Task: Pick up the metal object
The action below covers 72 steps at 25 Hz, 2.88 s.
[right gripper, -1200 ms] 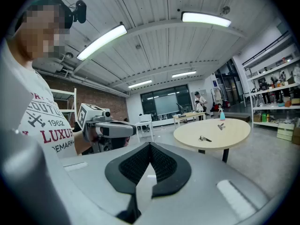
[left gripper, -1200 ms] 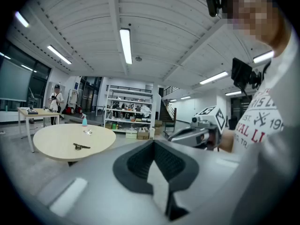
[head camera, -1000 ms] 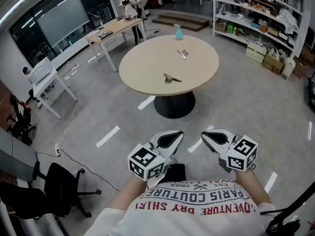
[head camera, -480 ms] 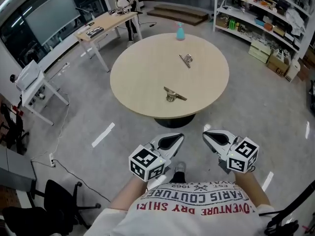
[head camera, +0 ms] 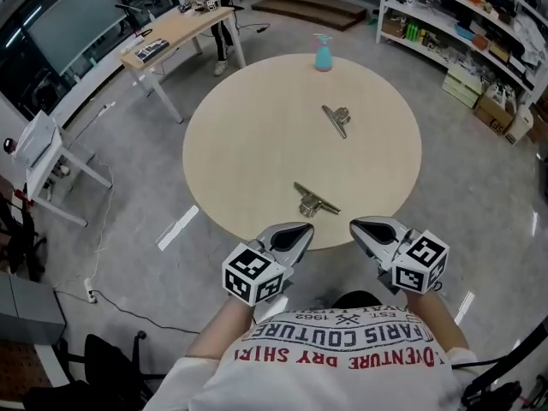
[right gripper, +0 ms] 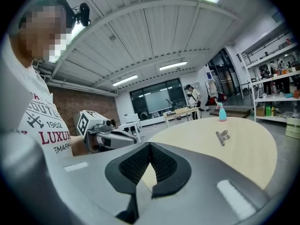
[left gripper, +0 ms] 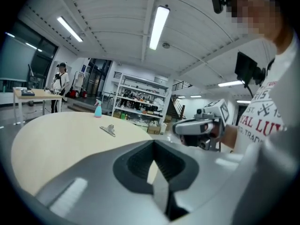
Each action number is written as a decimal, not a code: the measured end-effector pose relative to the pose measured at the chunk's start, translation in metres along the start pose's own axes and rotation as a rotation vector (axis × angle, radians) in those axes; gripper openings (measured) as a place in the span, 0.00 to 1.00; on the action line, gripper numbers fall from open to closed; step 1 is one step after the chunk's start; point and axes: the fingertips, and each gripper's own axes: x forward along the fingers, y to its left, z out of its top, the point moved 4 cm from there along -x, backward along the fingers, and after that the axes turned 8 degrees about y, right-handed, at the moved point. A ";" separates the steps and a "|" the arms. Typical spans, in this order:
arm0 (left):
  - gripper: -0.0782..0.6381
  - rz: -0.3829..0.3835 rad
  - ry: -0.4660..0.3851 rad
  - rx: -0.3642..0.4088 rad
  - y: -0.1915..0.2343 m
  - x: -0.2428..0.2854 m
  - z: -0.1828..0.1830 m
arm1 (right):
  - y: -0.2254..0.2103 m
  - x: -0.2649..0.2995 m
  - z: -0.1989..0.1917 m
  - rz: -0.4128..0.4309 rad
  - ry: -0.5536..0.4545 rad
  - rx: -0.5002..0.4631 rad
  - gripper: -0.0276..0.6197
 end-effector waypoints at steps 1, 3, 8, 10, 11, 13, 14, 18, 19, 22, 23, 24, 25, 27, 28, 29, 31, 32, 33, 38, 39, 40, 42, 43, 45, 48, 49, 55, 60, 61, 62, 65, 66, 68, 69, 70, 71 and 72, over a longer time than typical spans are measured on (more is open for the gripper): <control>0.11 -0.005 0.004 -0.005 0.004 0.006 0.001 | -0.006 0.003 0.002 0.005 0.002 0.002 0.05; 0.11 0.000 0.013 -0.002 0.010 0.016 0.004 | -0.020 0.007 0.006 0.010 0.001 0.006 0.05; 0.11 0.010 0.036 -0.057 0.029 0.031 0.006 | -0.051 0.016 0.021 0.022 0.001 0.019 0.05; 0.11 0.018 0.049 -0.045 0.038 0.037 0.006 | -0.060 0.022 0.023 0.035 0.003 0.023 0.05; 0.11 0.020 0.059 -0.044 0.043 0.043 0.003 | -0.065 0.025 0.021 0.041 0.011 0.029 0.05; 0.11 0.028 0.085 -0.050 0.054 0.056 -0.007 | -0.076 0.031 0.015 0.047 0.035 0.046 0.05; 0.12 0.035 0.099 -0.050 0.059 0.062 -0.011 | -0.081 0.033 0.014 0.050 0.042 0.055 0.05; 0.36 0.073 0.174 -0.032 0.078 0.087 -0.034 | -0.095 0.037 0.011 0.049 0.058 0.068 0.05; 0.41 0.091 0.207 -0.024 0.087 0.098 -0.045 | -0.100 0.038 0.011 0.043 0.057 0.068 0.05; 0.59 0.151 0.372 0.037 0.121 0.142 -0.089 | -0.121 0.038 0.014 0.024 0.055 0.082 0.05; 0.59 0.160 0.421 0.052 0.127 0.155 -0.103 | -0.129 0.037 0.012 0.017 0.059 0.096 0.05; 0.59 0.162 0.456 0.060 0.131 0.165 -0.112 | -0.135 0.035 0.011 0.013 0.064 0.106 0.05; 0.59 0.162 0.478 0.063 0.133 0.172 -0.118 | -0.139 0.034 0.010 0.010 0.070 0.112 0.05; 0.59 0.168 0.504 0.074 0.134 0.180 -0.123 | -0.144 0.033 0.008 0.006 0.078 0.118 0.04; 0.57 0.172 0.511 0.083 0.135 0.181 -0.124 | -0.145 0.032 0.008 0.004 0.080 0.120 0.04; 0.57 0.173 0.512 0.090 0.134 0.182 -0.124 | -0.147 0.031 0.008 0.003 0.081 0.122 0.05; 0.57 0.176 0.507 0.089 0.135 0.181 -0.124 | -0.149 0.031 0.007 0.003 0.085 0.124 0.05; 0.52 0.180 0.505 0.085 0.135 0.181 -0.124 | -0.150 0.031 0.006 0.004 0.089 0.125 0.05; 0.52 0.183 0.504 0.083 0.136 0.181 -0.124 | -0.150 0.031 0.005 0.006 0.092 0.126 0.05; 0.51 0.183 0.513 0.079 0.135 0.181 -0.122 | -0.146 0.031 0.005 0.014 0.095 0.118 0.05; 0.51 0.179 0.507 0.069 0.134 0.181 -0.120 | -0.144 0.031 0.006 0.014 0.094 0.116 0.05; 0.51 0.174 0.494 0.058 0.133 0.179 -0.116 | -0.143 0.031 0.008 0.015 0.093 0.113 0.05; 0.51 0.167 0.450 0.041 0.129 0.171 -0.101 | -0.140 0.032 0.010 0.017 0.094 0.104 0.05; 0.51 0.161 0.419 0.036 0.126 0.165 -0.090 | -0.138 0.032 0.010 0.016 0.097 0.098 0.04; 0.51 0.134 0.347 0.023 0.116 0.146 -0.059 | -0.135 0.032 0.011 0.011 0.103 0.079 0.05; 0.51 0.085 0.214 0.017 0.094 0.103 -0.001 | -0.127 0.031 0.021 0.012 0.091 0.045 0.05; 0.51 0.074 0.169 0.021 0.087 0.088 0.016 | -0.123 0.030 0.025 0.016 0.082 0.034 0.04; 0.51 0.101 0.071 0.087 0.072 0.047 0.049 | -0.105 0.035 0.038 0.025 0.059 -0.015 0.04; 0.51 0.117 0.067 0.130 0.063 0.031 0.045 | -0.085 0.033 0.040 0.015 0.048 -0.035 0.05; 0.51 0.104 0.058 0.121 0.060 0.027 0.042 | -0.081 0.032 0.038 0.011 0.050 -0.042 0.05; 0.51 0.088 0.042 0.107 0.058 0.022 0.040 | -0.076 0.031 0.036 0.006 0.053 -0.051 0.05; 0.51 0.058 0.000 0.085 0.049 0.006 0.033 | -0.057 0.029 0.028 -0.002 0.059 -0.070 0.04; 0.51 0.059 -0.002 0.092 0.046 0.001 0.031 | -0.048 0.027 0.027 -0.002 0.058 -0.075 0.05; 0.51 0.066 -0.006 0.105 0.037 -0.011 0.029 | -0.031 0.021 0.027 0.000 0.057 -0.090 0.05; 0.51 0.072 -0.014 0.106 0.031 -0.017 0.029 | -0.024 0.017 0.028 -0.002 0.057 -0.100 0.05; 0.51 0.077 -0.024 0.104 0.024 -0.024 0.029 | -0.016 0.012 0.028 -0.005 0.055 -0.109 0.05; 0.51 0.081 -0.034 0.103 0.018 -0.032 0.029 | -0.009 0.006 0.029 -0.009 0.051 -0.115 0.05; 0.51 0.085 -0.045 0.103 0.011 -0.040 0.029 | -0.002 0.001 0.029 -0.011 0.045 -0.120 0.05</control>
